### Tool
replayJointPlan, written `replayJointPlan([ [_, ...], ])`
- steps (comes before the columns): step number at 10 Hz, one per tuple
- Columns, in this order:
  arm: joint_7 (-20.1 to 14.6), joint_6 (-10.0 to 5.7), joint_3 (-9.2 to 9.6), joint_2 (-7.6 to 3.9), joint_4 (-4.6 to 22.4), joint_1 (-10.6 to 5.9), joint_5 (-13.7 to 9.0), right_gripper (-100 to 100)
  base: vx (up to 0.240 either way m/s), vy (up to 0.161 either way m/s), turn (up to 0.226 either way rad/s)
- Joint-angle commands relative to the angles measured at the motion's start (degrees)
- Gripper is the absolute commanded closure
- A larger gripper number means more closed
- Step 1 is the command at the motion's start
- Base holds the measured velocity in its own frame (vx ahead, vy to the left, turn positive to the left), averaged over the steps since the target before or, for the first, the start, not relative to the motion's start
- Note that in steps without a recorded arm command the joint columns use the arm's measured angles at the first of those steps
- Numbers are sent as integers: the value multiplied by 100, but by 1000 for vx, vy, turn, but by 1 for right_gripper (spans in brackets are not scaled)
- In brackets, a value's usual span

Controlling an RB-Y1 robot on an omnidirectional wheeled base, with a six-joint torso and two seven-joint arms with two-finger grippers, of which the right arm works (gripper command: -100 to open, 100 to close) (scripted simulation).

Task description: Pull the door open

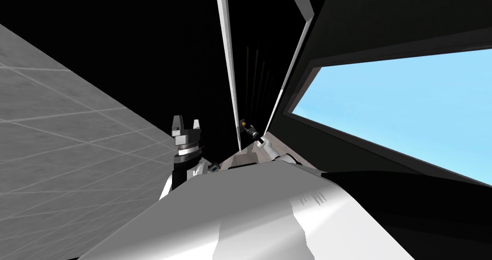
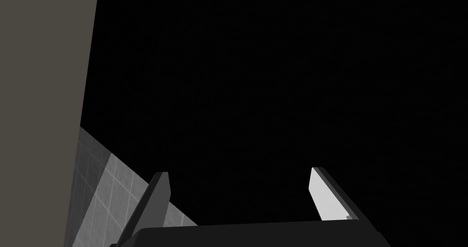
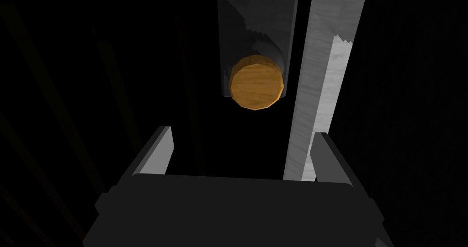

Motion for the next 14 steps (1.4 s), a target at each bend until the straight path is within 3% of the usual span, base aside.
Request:
replayJointPlan([
  [1, 168, 110, -28, 198, 4, -30, 16, -100, 170, -4, 12],
  [3, 317, 195, -59, 381, 17, -57, 29, -100, 198, 15, 13],
  [5, 275, 242, -26, 361, -84, -4, 40, -100, 91, 32, 3],
  [6, 275, 242, -26, 361, -84, -4, 40, 100, -1, -1, 12],
  [11, 275, 242, -26, 361, -84, -4, 40, 100, -10, -2, 2],
  [14, -149, 255, 5, 333, -60, 11, -140, 100, -40, -26, 75],
])
